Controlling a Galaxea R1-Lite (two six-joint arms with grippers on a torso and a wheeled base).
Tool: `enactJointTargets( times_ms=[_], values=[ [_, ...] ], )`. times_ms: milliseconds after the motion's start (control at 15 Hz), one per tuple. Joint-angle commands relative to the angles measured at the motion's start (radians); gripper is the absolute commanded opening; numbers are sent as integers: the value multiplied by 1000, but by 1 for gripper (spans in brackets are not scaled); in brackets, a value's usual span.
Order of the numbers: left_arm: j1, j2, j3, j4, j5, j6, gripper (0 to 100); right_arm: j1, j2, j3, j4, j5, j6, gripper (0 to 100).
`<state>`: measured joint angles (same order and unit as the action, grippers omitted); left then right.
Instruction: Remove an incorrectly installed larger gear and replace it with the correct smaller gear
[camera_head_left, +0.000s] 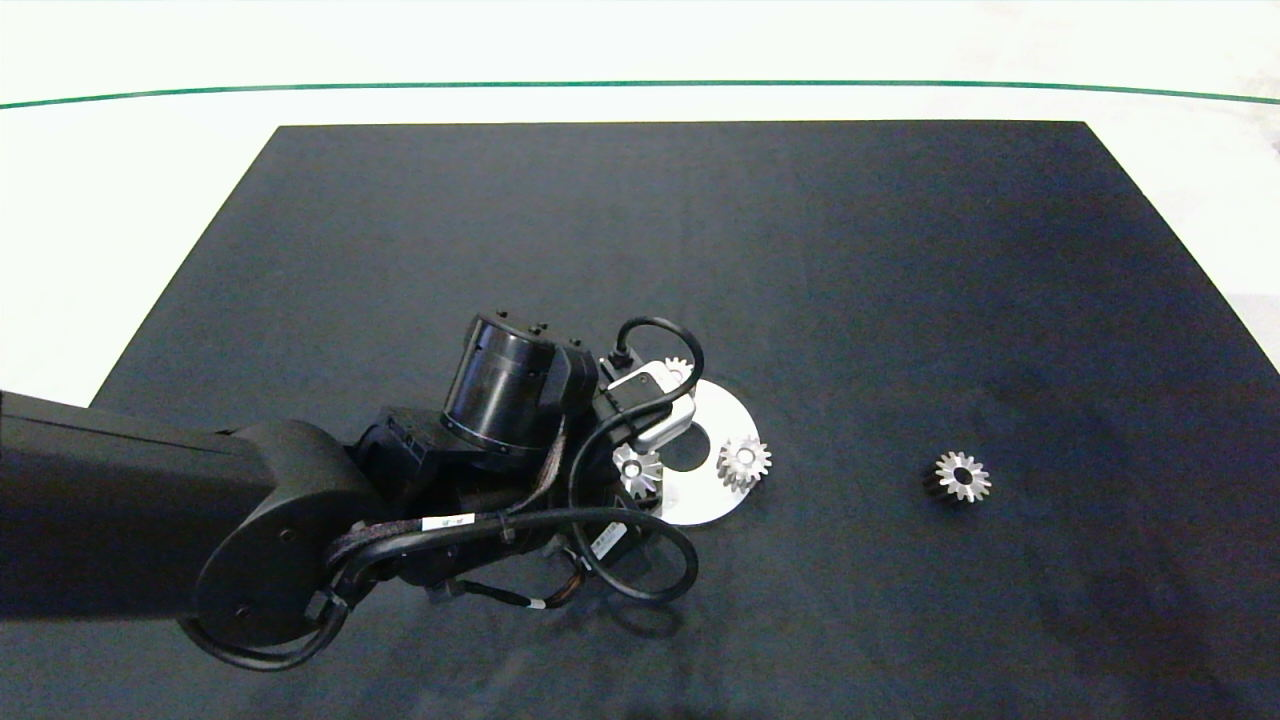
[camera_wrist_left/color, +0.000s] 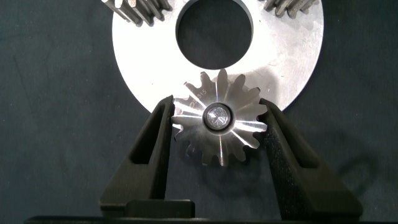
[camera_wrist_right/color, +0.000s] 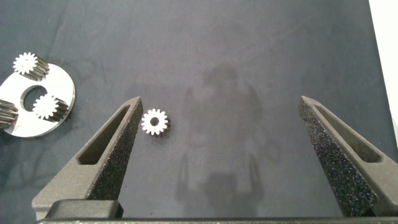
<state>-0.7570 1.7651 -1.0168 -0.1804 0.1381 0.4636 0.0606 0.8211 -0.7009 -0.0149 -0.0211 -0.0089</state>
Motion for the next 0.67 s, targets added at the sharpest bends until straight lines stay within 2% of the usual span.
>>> enactJointTargets(
  times_ms=[67, 333, 667],
  values=[
    [-2, 1, -12, -1, 2, 3, 28, 1, 1, 1, 0, 1, 0, 100],
    [-8, -7, -20, 4, 2, 1, 28, -1, 0, 1, 0, 4, 0, 100],
    [-15, -23, -83, 88, 2, 1, 28, -1, -2, 0, 0, 4, 0, 100]
  ],
)
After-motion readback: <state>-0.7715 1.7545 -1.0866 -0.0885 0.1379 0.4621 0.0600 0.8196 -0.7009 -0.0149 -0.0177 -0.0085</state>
